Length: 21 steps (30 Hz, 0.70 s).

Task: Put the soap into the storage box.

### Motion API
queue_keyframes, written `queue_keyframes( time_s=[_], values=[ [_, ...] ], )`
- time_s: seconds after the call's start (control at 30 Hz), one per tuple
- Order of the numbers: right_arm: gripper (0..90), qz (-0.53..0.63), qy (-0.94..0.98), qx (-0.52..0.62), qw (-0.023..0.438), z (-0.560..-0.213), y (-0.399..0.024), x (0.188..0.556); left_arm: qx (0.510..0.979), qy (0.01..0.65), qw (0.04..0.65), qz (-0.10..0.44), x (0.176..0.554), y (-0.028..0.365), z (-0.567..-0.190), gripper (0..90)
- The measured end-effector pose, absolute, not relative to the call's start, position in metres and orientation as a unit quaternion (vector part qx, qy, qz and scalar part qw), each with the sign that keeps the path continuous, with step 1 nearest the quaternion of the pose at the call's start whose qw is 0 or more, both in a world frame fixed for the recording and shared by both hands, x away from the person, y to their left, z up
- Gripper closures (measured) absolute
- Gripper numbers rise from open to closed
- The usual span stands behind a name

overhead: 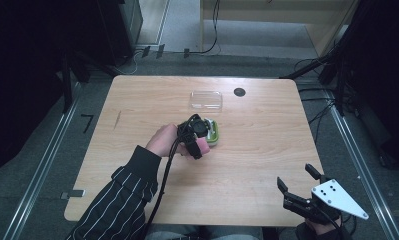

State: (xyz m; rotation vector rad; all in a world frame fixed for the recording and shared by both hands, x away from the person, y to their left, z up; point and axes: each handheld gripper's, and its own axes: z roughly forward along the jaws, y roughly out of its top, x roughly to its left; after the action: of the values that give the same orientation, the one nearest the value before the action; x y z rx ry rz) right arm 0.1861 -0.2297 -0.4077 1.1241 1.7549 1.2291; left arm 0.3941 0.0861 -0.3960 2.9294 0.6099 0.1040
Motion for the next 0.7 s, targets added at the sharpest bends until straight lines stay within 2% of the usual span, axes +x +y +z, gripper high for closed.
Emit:
queue_keyframes(
  time_s=[0.7],
  values=[
    [12.9,0.475,0.679,0.434,0.355,-0.408,-0.229,0.186,0.981,0.172,0.074,0.053,0.416,0.082,-0.394,38.5]
  ],
)
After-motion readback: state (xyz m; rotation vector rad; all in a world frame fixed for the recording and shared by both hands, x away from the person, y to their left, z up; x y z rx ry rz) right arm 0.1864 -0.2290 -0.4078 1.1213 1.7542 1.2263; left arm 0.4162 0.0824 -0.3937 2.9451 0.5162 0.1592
